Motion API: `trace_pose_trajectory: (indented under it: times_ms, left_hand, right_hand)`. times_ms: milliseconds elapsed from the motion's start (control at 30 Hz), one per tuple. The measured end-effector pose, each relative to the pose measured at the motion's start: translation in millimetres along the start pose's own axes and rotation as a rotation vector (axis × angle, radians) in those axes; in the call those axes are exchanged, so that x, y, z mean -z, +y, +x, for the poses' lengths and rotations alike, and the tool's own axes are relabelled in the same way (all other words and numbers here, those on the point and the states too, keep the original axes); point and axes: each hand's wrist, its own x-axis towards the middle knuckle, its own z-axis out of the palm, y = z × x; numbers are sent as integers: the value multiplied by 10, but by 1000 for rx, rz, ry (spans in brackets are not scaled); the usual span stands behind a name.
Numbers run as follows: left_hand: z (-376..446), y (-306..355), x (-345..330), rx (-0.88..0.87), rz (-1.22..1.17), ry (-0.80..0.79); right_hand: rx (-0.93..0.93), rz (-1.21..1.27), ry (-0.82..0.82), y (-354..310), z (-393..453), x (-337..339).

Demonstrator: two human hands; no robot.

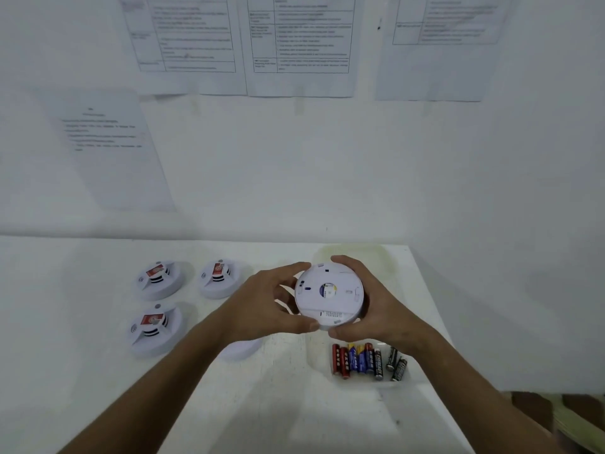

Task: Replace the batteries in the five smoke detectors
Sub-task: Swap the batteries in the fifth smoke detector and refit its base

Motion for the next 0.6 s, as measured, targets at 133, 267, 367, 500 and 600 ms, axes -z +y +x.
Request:
trace_pose_trajectory:
  times_ms: [133, 267, 367, 500, 600]
  left_hand:
    - [-28, -8, -49, -8, 11, 6]
    - [-29, 13, -31, -9, 8, -4]
    - [-14, 35, 18, -15, 18, -5]
    - [0, 70, 63, -39, 62, 12]
    - [1, 84, 49, -38, 101, 48]
  right_hand:
    - [-4, -38, -12, -6, -2, -18]
    - [19, -99, -3, -44, 5, -11]
    - [46, -98, 12, -59, 4, -9]
    - [81, -97, 43, -48, 13, -30]
    - [104, -111, 70, -19, 38, -77]
